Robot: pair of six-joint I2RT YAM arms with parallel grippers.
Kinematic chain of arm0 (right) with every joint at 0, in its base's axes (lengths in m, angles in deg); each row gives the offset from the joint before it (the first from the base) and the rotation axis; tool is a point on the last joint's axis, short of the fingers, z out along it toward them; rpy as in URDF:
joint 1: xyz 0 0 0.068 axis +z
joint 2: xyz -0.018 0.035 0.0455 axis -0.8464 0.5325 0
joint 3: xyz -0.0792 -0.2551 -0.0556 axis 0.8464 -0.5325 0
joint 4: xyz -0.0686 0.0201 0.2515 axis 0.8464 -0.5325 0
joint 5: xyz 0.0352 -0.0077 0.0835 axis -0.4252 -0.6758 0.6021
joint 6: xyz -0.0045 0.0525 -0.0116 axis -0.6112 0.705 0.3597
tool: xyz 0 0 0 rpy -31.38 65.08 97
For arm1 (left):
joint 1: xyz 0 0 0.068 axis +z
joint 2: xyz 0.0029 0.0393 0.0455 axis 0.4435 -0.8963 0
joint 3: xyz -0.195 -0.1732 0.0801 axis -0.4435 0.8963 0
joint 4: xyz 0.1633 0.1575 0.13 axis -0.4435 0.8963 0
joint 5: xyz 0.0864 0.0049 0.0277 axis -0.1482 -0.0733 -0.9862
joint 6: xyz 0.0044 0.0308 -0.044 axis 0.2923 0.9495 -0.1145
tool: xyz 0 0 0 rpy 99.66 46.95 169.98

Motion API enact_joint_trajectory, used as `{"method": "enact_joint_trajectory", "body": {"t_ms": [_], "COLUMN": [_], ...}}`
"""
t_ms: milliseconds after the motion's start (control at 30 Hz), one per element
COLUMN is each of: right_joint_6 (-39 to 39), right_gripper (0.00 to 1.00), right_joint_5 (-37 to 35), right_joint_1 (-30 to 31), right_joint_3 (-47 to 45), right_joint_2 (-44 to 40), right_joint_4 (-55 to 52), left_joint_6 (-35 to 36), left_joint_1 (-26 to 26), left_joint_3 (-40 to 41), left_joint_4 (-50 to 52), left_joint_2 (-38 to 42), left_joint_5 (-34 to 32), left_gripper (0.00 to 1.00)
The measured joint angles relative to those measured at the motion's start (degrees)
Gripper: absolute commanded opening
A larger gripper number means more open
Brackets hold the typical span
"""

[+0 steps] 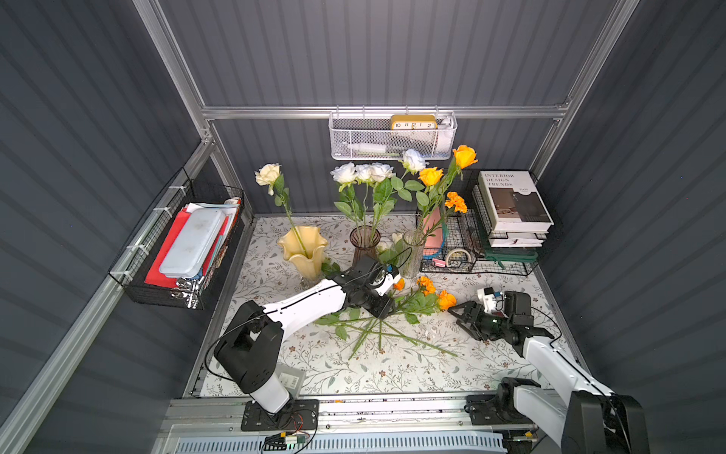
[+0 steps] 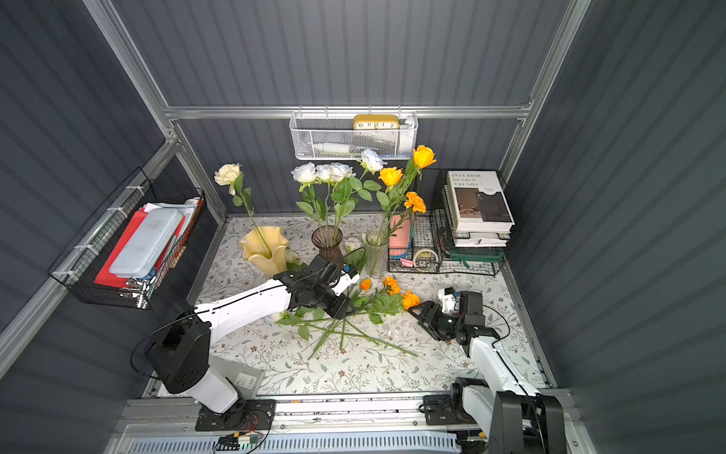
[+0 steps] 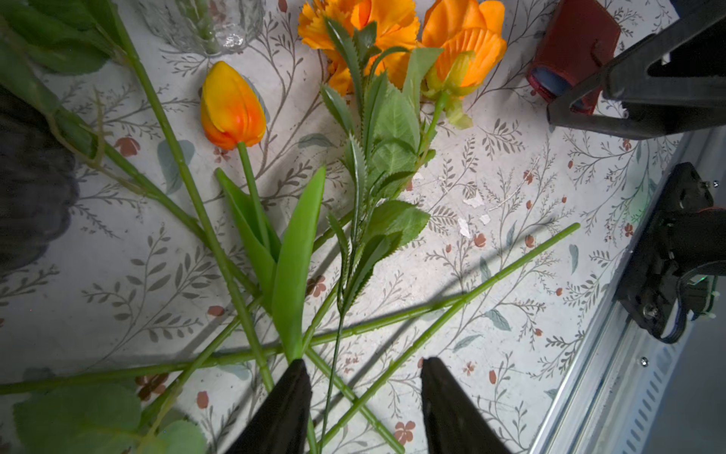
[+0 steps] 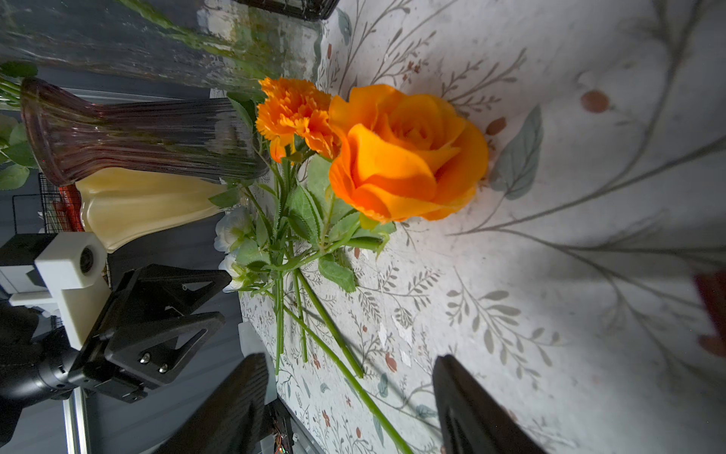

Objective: Arrange the flowers in different vases according to their colors
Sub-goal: Pick up the flower at the center of the board.

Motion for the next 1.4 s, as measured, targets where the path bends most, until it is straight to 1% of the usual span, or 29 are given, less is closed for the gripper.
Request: {"method": "enact_joint_trajectory", "body": {"t_ms": [267,600,767,1067,1200,1267,1400], "right_joint_6": [0.0,0.0,0.0,0.02,0.0,0.02,0.0], "right_gripper": [0.72,0.72,0.72,0.72,0.72,0.72,0.72], "right_joint_5": [0.11,0.17,0.17,0.17,0.17,0.17,0.17], "right_joint_1": [0.0,0.0,0.0,0.0,0.0,0.0,0.0], "right_joint_3": [0.0,0.0,0.0,0.0,0.0,0.0,0.0], "right_joint_2": [0.0,0.07,0.11,0.09,0.09,0.09,0.11], "right_joint_4": [0.0,0.02,0.02,0.02,0.02,0.02,0.02], "left_joint_6": [-0.72,-0.68,-0.66,-0.46,-0.44,-0.48,-0.98], "left_joint_1": [-0.04,-0.17,-1.11,-2.1,-3.02,-3.52,-3.8], "left_joint_3": [-0.02,-0.02,0.0,0.0,0.35,0.92,2.16], "left_joint_4": [-1.27,-3.26,-3.65,-4.17,-4.7,-4.96,-4.94], "left_joint_2": [-4.66,-6.43,-7.98,-8.24,-8.13,-7.67,-4.28], "left_joint_5": [-4.7,-5.92,-5.92,-6.88,-7.89,-8.98,-12.11], "left_gripper": [0.52,0.52,0.51,0.48,0.49,0.52,0.55]}}
